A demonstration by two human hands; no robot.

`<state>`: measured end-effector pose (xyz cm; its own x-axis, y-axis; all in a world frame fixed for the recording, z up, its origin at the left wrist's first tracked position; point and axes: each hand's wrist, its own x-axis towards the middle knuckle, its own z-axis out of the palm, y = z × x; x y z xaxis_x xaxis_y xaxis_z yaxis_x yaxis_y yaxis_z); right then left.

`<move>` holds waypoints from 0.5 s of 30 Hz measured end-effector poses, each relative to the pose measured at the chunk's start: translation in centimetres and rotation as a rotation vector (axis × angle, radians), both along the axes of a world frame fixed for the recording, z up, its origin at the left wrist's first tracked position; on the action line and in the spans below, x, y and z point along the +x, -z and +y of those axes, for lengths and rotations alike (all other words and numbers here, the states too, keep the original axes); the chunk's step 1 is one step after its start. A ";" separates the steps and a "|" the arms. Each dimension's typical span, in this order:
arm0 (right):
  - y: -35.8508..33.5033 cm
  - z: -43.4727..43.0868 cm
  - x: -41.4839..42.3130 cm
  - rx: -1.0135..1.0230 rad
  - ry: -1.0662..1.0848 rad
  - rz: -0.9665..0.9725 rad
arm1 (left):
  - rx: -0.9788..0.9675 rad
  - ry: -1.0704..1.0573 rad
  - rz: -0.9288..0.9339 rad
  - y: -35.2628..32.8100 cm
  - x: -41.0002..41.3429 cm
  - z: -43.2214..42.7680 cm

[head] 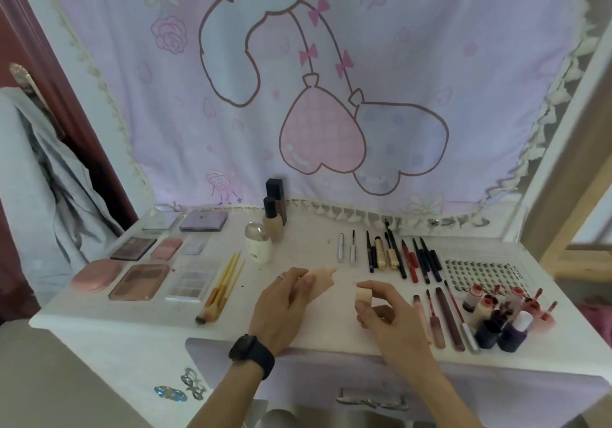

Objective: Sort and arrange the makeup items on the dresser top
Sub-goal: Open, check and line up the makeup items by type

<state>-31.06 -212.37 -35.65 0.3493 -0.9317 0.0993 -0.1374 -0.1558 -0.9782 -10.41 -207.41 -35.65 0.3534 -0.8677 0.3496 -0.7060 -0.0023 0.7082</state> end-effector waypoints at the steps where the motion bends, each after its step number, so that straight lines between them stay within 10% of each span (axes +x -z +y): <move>1: -0.1 0.1 0.0 0.003 0.004 0.004 | 0.000 -0.022 0.036 -0.1 0.1 -0.1; 15: -2.5 -0.3 1.2 0.019 0.038 0.128 | 0.295 -0.221 0.116 -4.1 1.1 -7.2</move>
<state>-29.81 -212.66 -33.19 0.3222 -0.9459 0.0384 -0.2664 -0.1296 -0.9551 -9.31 -214.58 -31.58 0.5657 -0.8235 0.0431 -0.5807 -0.3607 0.7298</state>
